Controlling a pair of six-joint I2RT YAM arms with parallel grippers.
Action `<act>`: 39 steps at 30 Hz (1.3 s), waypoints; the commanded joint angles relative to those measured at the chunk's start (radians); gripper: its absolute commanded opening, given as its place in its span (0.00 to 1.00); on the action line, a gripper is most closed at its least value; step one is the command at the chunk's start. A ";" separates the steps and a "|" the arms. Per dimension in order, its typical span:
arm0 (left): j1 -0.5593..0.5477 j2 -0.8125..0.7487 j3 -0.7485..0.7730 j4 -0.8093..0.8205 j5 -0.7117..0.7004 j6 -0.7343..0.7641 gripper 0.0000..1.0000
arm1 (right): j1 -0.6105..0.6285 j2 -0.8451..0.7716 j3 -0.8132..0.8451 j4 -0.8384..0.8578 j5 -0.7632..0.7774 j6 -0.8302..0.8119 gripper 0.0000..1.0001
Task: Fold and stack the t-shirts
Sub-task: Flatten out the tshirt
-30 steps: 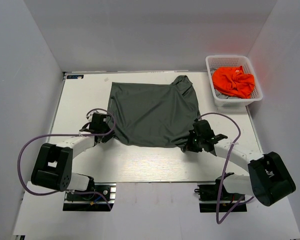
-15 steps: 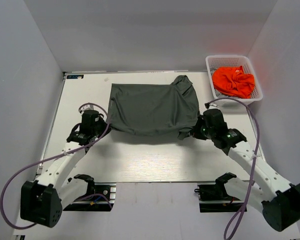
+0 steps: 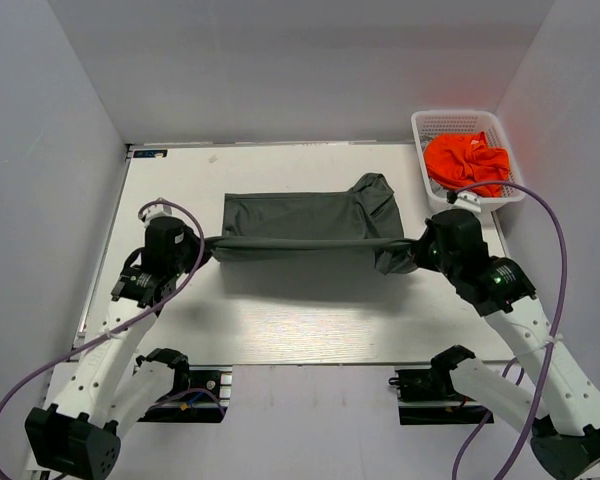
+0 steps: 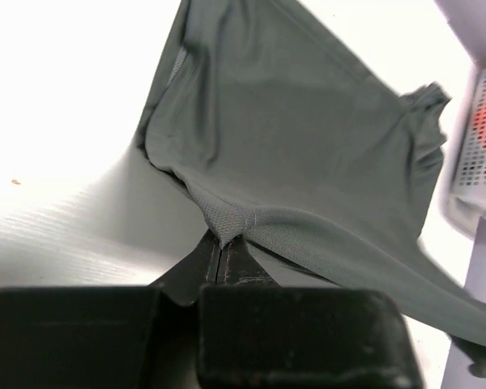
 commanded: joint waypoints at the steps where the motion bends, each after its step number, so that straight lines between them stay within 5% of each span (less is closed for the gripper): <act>1: 0.002 -0.020 0.029 -0.038 -0.045 -0.003 0.00 | 0.001 0.011 0.020 -0.047 0.023 -0.045 0.00; 10: 0.002 0.089 0.067 0.039 -0.020 0.007 0.00 | -0.001 0.184 0.066 0.019 0.008 -0.157 0.00; 17: 0.002 0.110 0.160 -0.021 -0.046 0.007 0.00 | -0.001 0.298 0.298 -0.247 0.088 -0.081 0.00; 20: 0.002 0.081 0.135 -0.171 -0.046 -0.038 0.00 | 0.002 0.237 0.201 -0.331 0.060 0.034 0.00; 25: 0.002 0.003 0.051 -0.410 -0.045 -0.067 0.00 | 0.007 0.125 -0.095 -0.351 -0.274 0.109 0.00; 26: 0.002 -0.009 0.051 -0.429 -0.056 -0.067 0.12 | -0.001 0.104 -0.133 -0.345 -0.290 0.111 0.00; 29: 0.002 -0.033 0.051 -0.466 -0.088 -0.067 0.53 | -0.003 0.082 -0.110 -0.326 -0.282 0.100 0.62; 30: 0.002 -0.033 0.063 -0.466 -0.088 -0.067 0.80 | 0.000 0.087 -0.098 -0.323 -0.273 0.082 0.87; 32: 0.002 -0.033 0.072 -0.451 -0.097 -0.067 0.99 | 0.001 0.096 -0.049 -0.293 -0.247 0.047 0.90; 39: 0.002 0.054 0.042 -0.209 -0.048 -0.049 0.99 | -0.003 0.217 -0.055 -0.090 -0.178 -0.021 0.90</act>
